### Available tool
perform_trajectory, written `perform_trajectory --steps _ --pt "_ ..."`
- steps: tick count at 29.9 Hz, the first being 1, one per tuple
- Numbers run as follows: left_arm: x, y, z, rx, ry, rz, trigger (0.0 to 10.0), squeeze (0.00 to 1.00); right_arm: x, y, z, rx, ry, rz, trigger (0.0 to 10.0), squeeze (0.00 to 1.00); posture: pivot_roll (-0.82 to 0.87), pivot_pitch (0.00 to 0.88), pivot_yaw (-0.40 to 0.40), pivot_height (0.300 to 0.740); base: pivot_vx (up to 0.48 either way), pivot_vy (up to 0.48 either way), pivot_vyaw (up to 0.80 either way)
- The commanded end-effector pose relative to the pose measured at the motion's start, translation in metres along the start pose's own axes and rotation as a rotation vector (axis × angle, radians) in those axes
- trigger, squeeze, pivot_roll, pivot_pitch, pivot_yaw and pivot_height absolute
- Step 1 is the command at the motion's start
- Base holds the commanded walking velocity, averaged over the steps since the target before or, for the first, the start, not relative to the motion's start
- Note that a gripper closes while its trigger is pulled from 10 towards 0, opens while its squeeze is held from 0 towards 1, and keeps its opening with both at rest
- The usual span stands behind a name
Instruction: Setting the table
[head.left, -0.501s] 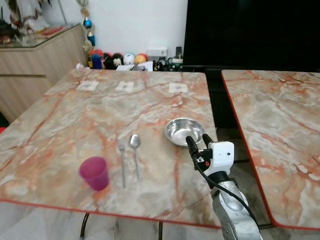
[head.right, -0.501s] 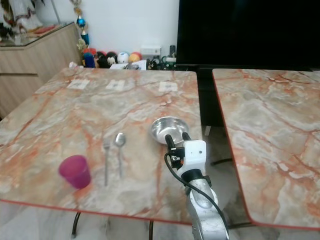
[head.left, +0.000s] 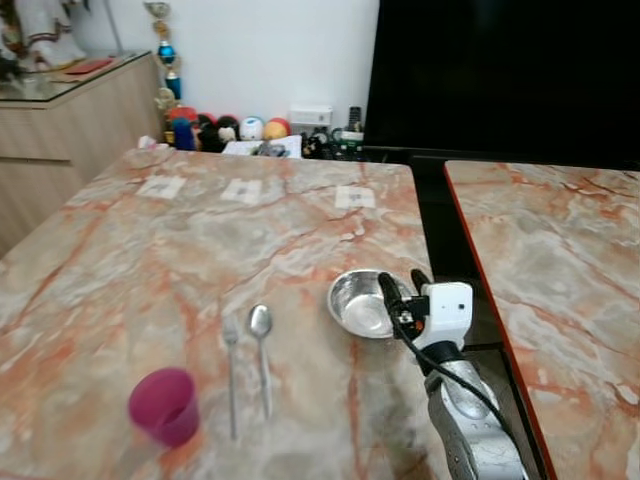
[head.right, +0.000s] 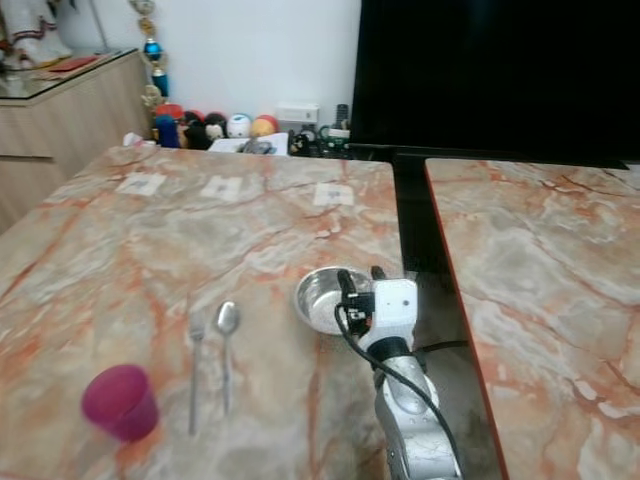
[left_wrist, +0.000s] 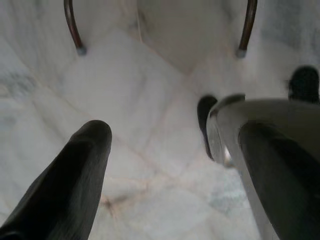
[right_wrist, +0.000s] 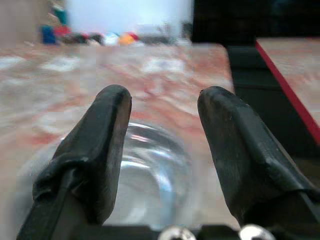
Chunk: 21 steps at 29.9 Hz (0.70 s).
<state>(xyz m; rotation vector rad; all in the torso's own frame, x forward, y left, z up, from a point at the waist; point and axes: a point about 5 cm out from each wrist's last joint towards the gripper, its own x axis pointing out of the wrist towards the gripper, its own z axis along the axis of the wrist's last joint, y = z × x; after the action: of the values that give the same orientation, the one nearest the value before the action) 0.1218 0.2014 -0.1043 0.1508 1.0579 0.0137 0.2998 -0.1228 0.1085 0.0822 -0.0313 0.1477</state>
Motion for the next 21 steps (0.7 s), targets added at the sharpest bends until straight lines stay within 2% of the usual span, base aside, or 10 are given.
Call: perform_trajectory --steps 1,5,12,14,15,16,17,18,20,21 --pt "-0.002 -0.009 -0.009 -0.003 0.032 -0.035 10.0 0.00 0.001 -0.003 0.000 0.013 0.013 -0.032 10.0 0.00 -0.01 0.000 -0.013 0.740 0.000 0.000 0.00" --pt "-0.002 -0.009 -0.009 -0.003 0.033 -0.033 10.0 0.00 -0.002 -0.006 0.000 0.020 0.021 -0.066 10.0 0.00 0.00 0.000 -0.010 0.740 0.000 0.000 0.00" --pt "-0.002 -0.009 -0.009 0.001 0.036 -0.031 10.0 0.00 -0.005 -0.016 -0.004 0.091 0.117 -0.180 10.0 0.00 -0.01 0.000 -0.007 0.740 0.000 0.000 0.00" --pt "-0.002 -0.008 -0.009 0.002 0.038 -0.029 10.0 0.00 -0.005 -0.021 -0.011 0.182 0.197 -0.254 10.0 0.00 0.00 0.000 -0.007 0.740 0.000 0.000 0.00" --pt "-0.002 -0.008 -0.009 0.002 0.038 -0.029 10.0 0.00 -0.005 -0.021 -0.011 0.182 0.197 -0.254 10.0 0.00 0.00 0.000 -0.007 0.740 0.000 0.000 0.00" --pt "-0.002 -0.008 -0.009 0.004 0.038 -0.028 10.0 0.00 -0.005 -0.020 -0.013 0.192 0.218 -0.256 10.0 0.42 0.00 0.000 -0.007 0.740 0.000 0.000 0.00" --pt "-0.002 -0.008 -0.009 0.004 0.038 -0.028 10.0 0.00 -0.005 -0.020 -0.013 0.194 0.224 -0.257 10.0 0.42 0.00 0.000 -0.007 0.740 0.000 0.000 0.00" --pt "-0.002 -0.008 -0.009 0.003 0.038 -0.027 10.0 0.00 -0.005 -0.018 -0.013 0.215 0.237 -0.254 10.0 0.93 0.00 0.000 -0.007 0.740 0.000 0.000 0.00" --pt "-0.002 -0.008 -0.009 0.003 0.038 -0.026 10.0 0.00 -0.003 -0.014 -0.013 0.235 0.263 -0.228 10.0 0.90 0.00 0.000 -0.006 0.740 0.000 0.000 0.00" --pt "-0.002 -0.008 -0.009 0.003 0.038 -0.026 10.0 0.00 -0.003 -0.013 -0.013 0.244 0.273 -0.221 10.0 0.71 0.00 0.000 -0.006 0.740 0.000 0.000 0.00"
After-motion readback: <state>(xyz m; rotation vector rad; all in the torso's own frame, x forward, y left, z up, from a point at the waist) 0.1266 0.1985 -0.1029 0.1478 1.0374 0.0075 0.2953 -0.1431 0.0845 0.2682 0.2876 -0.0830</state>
